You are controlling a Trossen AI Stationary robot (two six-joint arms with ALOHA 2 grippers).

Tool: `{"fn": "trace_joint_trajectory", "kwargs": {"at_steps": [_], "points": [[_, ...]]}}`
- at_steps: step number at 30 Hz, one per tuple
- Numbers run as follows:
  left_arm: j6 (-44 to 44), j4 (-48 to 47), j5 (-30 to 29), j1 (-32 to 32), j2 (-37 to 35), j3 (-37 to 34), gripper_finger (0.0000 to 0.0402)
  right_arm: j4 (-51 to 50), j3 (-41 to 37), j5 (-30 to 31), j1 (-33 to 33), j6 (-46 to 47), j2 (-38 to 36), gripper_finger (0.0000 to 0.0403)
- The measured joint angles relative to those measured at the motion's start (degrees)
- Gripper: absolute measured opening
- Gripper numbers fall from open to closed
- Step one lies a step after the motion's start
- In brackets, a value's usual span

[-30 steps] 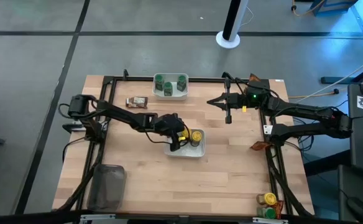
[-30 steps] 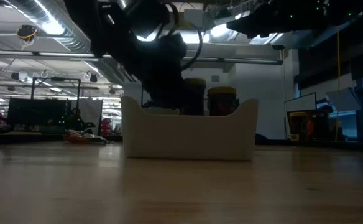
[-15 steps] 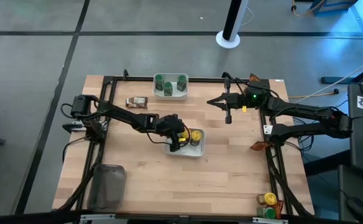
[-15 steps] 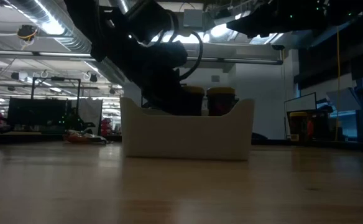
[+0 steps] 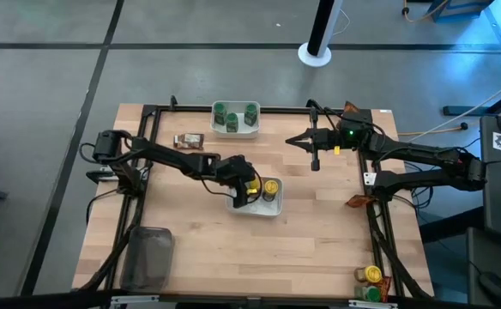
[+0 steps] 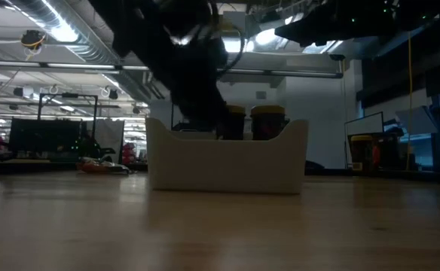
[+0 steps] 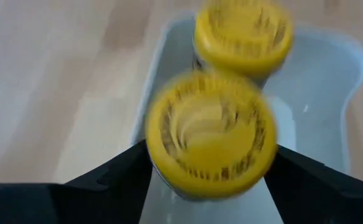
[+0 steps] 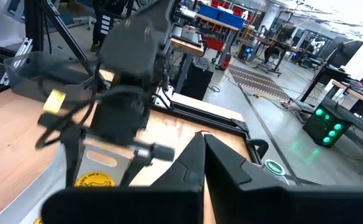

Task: Sort spices by type
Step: Put the top left yellow seasoning bottle into the bottom white bin, then put the top yellow seasoning bottle into the bottom white bin

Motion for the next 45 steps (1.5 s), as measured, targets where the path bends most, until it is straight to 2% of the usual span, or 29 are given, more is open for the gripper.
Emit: {"fn": "trace_joint_trajectory", "kwargs": {"at_steps": [5,12,19,21,27,32,37,41,45], "points": [[1.63,-5.27,-0.11,0.43,-4.34,1.41,0.0276,-0.04,0.00,-0.01,0.00,-0.02,0.00,0.0010],[5.58,-6.13,-1.91,0.77,-10.95,1.45,0.0276,-0.02,0.00,0.00,0.00,-0.02,0.00,0.0010],[1.99,-6.18,-3.20,1.55,-16.69,1.42,0.0276,-0.24,0.00,0.00,0.00,-0.02,0.00,0.0010],[4.67,-5.14,-3.30,1.62,-17.50,1.43,0.0276,-0.38,0.00,0.00,0.00,-0.02,0.00,0.0010],[5.21,-6.75,-8.26,2.28,-18.92,1.61,0.0277,-0.75,0.00,0.11,0.00,-0.02,0.00,0.0010],[5.63,-10.00,-11.24,3.43,-19.04,1.63,0.0277,-0.90,0.00,3.30,0.00,-0.02,0.00,0.0010],[7.17,-13.27,-16.00,6.02,-19.04,1.63,0.0277,-1.31,0.00,11.65,0.00,-0.04,0.01,0.0010],[12.37,-13.43,-16.14,8.08,-19.04,1.63,0.0277,-3.38,0.00,25.91,0.00,-0.64,0.00,0.0020],[18.40,-10.85,-15.82,10.35,-19.04,0.55,0.0277,-5.98,0.00,38.82,-0.02,-4.00,0.00,0.0071]]}}
